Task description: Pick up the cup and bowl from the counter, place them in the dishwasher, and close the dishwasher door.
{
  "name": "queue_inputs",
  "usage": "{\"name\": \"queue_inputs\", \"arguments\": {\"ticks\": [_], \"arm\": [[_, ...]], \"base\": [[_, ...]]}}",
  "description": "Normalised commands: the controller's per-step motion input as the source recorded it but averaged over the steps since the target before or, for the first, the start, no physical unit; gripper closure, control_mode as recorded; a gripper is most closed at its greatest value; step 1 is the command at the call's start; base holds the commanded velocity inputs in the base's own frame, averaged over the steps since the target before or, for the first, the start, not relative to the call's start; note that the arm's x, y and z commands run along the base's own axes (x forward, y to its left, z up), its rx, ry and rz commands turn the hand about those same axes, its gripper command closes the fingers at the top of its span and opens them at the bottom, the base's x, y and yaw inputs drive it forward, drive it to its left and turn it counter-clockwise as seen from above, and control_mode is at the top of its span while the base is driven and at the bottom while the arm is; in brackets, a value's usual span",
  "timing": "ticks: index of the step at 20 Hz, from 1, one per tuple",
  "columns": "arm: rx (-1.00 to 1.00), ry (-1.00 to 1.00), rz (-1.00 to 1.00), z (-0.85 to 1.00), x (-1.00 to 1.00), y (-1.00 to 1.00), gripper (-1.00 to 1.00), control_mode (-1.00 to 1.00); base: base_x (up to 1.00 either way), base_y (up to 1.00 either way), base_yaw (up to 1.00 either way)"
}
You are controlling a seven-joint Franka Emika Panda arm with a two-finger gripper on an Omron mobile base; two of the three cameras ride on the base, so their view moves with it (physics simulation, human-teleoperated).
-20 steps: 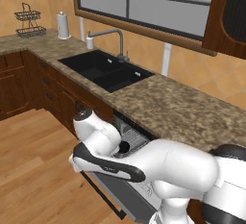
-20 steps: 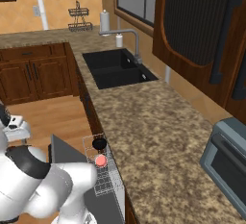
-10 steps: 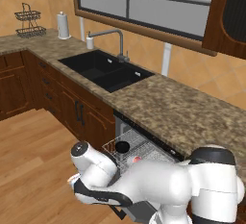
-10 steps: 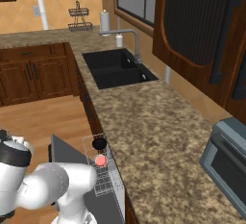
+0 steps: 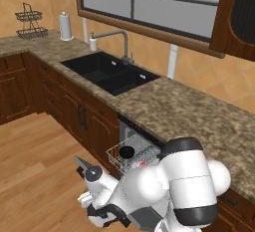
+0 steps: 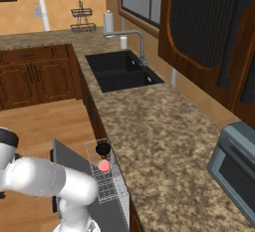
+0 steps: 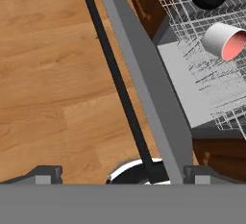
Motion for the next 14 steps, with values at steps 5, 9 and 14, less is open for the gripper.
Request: {"name": "queue_inputs", "arguments": {"ticks": [5,9,14], "arm": [[-0.03,0.01,-0.03,-0.57,0.16,0.45,-1.00,-1.00],[-0.04,0.01,-0.07,-0.32,0.23,0.55,-1.00,-1.00],[-0.04,0.05,-0.06,-0.49,0.50,0.22,-1.00,-1.00]], "base": [[0.00,0.00,0.00],[0.00,0.00,0.00],[0.00,0.00,0.00]]}}
